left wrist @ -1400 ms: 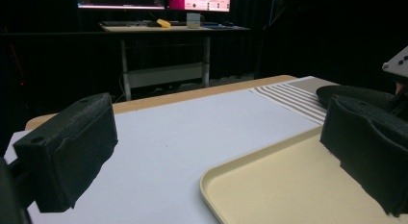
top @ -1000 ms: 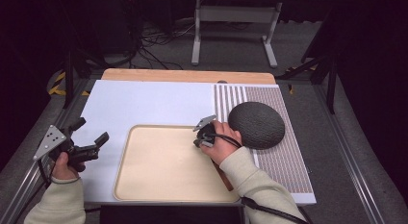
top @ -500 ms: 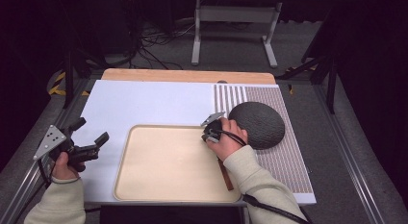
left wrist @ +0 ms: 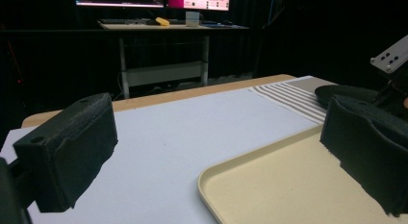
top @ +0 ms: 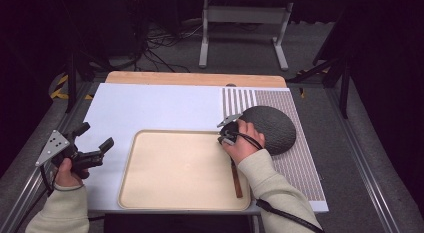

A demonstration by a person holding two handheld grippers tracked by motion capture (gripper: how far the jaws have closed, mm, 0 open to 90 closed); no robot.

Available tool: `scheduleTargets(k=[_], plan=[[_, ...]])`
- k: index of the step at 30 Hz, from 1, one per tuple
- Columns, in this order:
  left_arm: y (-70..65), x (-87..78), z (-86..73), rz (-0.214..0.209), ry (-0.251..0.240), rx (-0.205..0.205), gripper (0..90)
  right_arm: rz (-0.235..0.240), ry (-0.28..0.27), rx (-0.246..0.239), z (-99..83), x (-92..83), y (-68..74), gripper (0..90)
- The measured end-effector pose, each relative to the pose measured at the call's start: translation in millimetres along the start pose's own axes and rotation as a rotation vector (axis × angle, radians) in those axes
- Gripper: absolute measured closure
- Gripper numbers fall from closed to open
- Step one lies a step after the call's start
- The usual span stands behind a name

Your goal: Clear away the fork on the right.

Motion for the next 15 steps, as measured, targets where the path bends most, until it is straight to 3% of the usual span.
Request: scheduleTargets(k=[15], plan=[[-0.6,0.5,-0.2,-0.002,0.003,0.005,0.0,-0.037,0.013,0.039,-7.3,-5.2,-12.2,89.8]])
Point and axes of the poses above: each handheld gripper's, and its own axes: x roughly forward along the jaws, z roughly out of its top, y roughly to its left, the point moved 4 cm from there along x, roughly forward along the jaws, and after that the axes turned 6 degrees about x, right-handed, at the moved point
